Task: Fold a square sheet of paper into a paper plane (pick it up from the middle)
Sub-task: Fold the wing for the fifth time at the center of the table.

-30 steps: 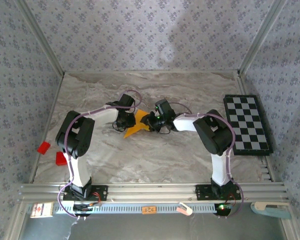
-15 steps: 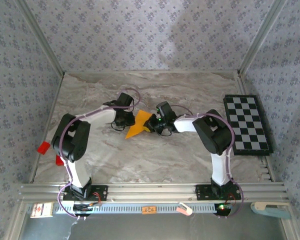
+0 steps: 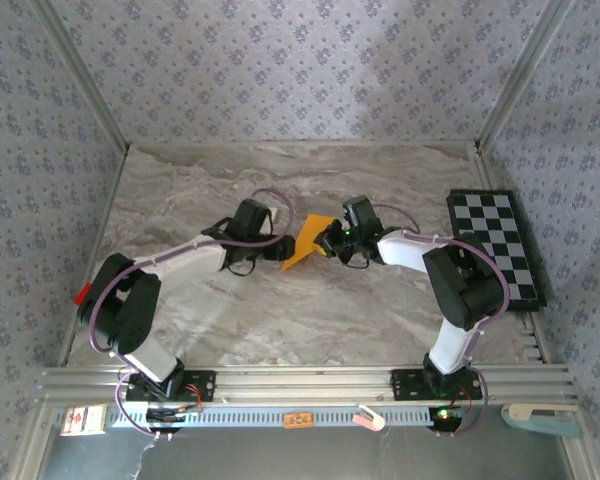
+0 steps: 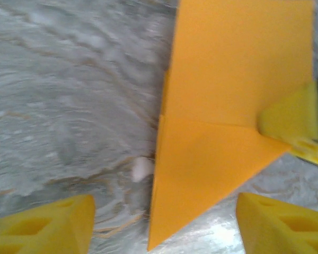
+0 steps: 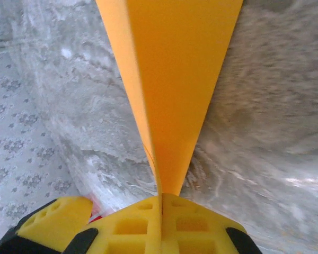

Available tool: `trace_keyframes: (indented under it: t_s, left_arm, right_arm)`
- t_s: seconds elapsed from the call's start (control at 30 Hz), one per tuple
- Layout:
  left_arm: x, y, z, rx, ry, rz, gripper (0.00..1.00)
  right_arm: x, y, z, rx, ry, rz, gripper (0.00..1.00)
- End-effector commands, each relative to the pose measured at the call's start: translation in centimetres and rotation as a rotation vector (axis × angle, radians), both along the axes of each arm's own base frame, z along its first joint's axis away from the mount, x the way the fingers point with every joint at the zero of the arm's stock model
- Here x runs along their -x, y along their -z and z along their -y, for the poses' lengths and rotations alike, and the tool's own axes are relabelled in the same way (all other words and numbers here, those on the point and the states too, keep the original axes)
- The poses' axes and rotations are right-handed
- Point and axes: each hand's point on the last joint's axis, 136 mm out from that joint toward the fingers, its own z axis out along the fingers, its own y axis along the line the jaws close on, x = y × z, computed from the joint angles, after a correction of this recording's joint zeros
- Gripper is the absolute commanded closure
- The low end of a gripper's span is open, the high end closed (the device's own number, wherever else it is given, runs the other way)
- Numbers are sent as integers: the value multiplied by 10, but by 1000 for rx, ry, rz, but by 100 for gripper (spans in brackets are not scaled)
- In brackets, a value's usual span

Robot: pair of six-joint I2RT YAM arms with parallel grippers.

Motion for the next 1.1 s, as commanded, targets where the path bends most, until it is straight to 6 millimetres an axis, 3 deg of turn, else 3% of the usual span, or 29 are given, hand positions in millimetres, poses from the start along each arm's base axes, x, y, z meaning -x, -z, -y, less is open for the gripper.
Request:
trace_keyframes:
  t_s: [0.0, 0.17, 0.37, 1.07]
  left_arm:
    - [4, -20, 30, -18, 185, 196, 22]
    - [11, -13, 51, -82, 303, 293, 13]
    - [12, 2, 62, -208, 406, 375, 14]
    - [10, 29, 78, -258, 525, 401, 49]
  right_arm:
    - [11, 4, 15, 35, 17, -56, 100]
    - [9, 1, 19, 5, 39, -69, 100]
    - [7, -4, 21, -19, 50, -76, 100]
    - [10, -4, 19, -54, 48, -139, 98]
